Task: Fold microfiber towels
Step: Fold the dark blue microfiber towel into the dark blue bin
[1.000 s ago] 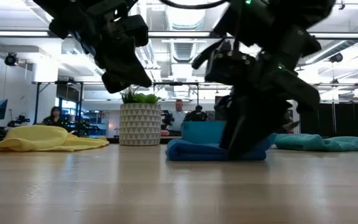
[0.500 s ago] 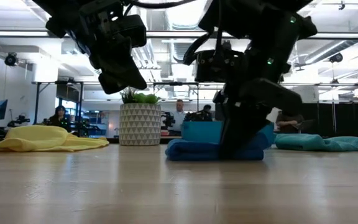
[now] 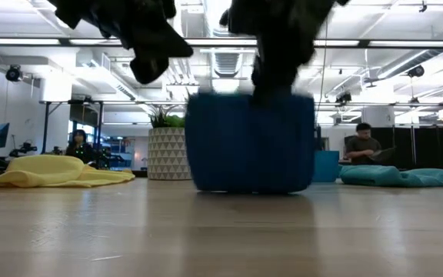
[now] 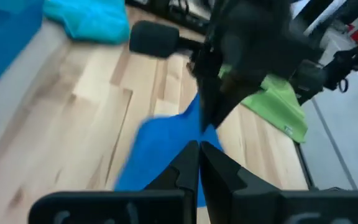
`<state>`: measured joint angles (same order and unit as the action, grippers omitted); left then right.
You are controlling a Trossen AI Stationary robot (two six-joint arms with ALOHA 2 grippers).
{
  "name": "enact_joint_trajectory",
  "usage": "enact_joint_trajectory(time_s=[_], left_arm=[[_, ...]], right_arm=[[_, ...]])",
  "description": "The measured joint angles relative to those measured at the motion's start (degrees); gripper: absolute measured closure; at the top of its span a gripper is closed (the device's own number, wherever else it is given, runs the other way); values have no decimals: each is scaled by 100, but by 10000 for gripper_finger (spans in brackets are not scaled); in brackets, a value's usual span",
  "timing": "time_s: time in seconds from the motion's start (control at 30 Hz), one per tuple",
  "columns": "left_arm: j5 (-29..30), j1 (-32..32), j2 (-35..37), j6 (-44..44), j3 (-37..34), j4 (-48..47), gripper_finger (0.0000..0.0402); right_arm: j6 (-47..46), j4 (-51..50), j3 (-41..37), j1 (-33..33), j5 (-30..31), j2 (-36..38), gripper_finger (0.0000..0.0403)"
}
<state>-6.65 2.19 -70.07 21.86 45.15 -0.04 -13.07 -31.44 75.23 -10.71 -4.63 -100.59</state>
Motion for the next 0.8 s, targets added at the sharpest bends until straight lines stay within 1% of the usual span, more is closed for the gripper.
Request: enact_joint_trajectory(time_s=[0.07,0.2,0.33,0.4,0.67,0.8], left_arm=[[6,-13,186,-105,-23,-35,402],[9,-37,499,-133,-27,-91,402],[87,-37,697,-177,-30,-105,402],[136,-39,733,-183,-29,-102,402],[419,-76,614,-116,-34,-104,402],[500,-81,566,168,-31,-71,402]], right_arm=[[76,-6,156,107,-171,192,393],[424,-358,449,331,-196,408,394],[734,-895,844,696,-141,522,394],[954,-1243,1027,907,-131,516,394],[2109,-1808,1559,1988,-129,502,394],[2766,-2028,1653,2613,-131,503,394]])
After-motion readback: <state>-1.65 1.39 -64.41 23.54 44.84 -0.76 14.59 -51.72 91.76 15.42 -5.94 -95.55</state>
